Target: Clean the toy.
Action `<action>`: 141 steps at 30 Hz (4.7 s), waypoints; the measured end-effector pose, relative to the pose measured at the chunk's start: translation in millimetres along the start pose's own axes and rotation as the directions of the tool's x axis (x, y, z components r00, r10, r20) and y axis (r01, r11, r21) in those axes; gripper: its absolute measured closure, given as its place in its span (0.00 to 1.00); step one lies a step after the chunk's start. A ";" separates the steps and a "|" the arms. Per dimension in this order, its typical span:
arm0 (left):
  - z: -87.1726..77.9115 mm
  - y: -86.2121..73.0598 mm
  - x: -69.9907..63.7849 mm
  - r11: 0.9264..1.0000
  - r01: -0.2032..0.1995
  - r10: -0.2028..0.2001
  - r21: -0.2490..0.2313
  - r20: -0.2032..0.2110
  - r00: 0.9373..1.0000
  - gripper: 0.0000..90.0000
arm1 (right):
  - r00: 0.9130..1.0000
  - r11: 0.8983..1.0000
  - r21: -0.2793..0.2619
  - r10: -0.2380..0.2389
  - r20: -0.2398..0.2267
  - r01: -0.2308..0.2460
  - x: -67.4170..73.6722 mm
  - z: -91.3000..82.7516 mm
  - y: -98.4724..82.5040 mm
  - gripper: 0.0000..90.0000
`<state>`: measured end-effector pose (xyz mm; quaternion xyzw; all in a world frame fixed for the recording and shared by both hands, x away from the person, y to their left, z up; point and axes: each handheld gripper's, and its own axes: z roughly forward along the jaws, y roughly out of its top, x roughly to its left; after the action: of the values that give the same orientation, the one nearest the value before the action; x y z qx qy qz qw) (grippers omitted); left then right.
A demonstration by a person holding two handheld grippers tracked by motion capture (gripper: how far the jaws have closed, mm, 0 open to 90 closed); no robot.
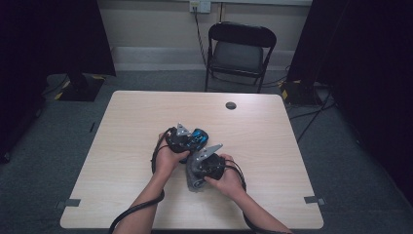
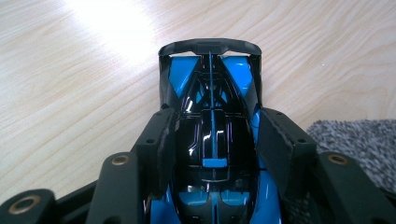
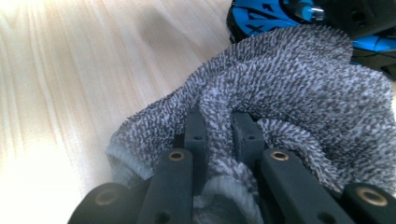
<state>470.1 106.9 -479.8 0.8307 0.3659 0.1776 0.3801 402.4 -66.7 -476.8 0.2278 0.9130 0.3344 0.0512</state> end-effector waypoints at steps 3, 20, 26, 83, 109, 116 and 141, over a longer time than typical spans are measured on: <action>-0.1 -0.2 0.1 1.000 0.000 0.000 -0.002 0.001 1.000 0.53 | 1.000 1.000 -0.005 -0.005 -0.011 0.005 1.8 0.1 -0.8 0.88; -0.4 -0.1 -0.3 1.000 0.003 -0.003 0.000 0.002 1.000 0.53 | 0.995 0.999 -0.028 -0.039 -0.095 0.037 12.7 0.4 -6.1 0.88; -0.2 0.3 -0.3 1.000 0.002 -0.002 0.002 0.001 1.000 0.53 | 0.987 0.996 -0.022 -0.091 -0.131 0.089 18.9 -1.1 -6.9 0.88; -0.9 -2.6 -0.6 1.000 0.002 -0.002 -0.014 0.002 1.000 0.53 | 0.937 0.975 0.014 0.207 0.280 -0.220 -79.8 -24.1 -12.0 0.88; -1.0 -2.2 -1.3 1.000 0.000 0.000 -0.009 -0.004 1.000 0.53 | 0.981 0.989 0.007 0.143 0.129 -0.145 -39.3 -11.6 -6.9 0.88; -1.2 -2.1 -1.0 1.000 -0.007 0.007 -0.008 -0.008 1.000 0.53 | 0.988 0.992 -0.005 0.128 0.082 -0.128 -28.0 -8.6 -6.9 0.88; -0.6 -1.7 -1.8 1.000 0.003 -0.003 -0.010 -0.010 1.000 0.53 | 0.999 0.999 0.009 0.039 -0.034 -0.039 6.5 1.6 2.1 0.88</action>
<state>467.8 106.6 -480.8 0.8273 0.3682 0.1831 0.3826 397.8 -61.4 -476.4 0.2401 0.9105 0.3354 0.0280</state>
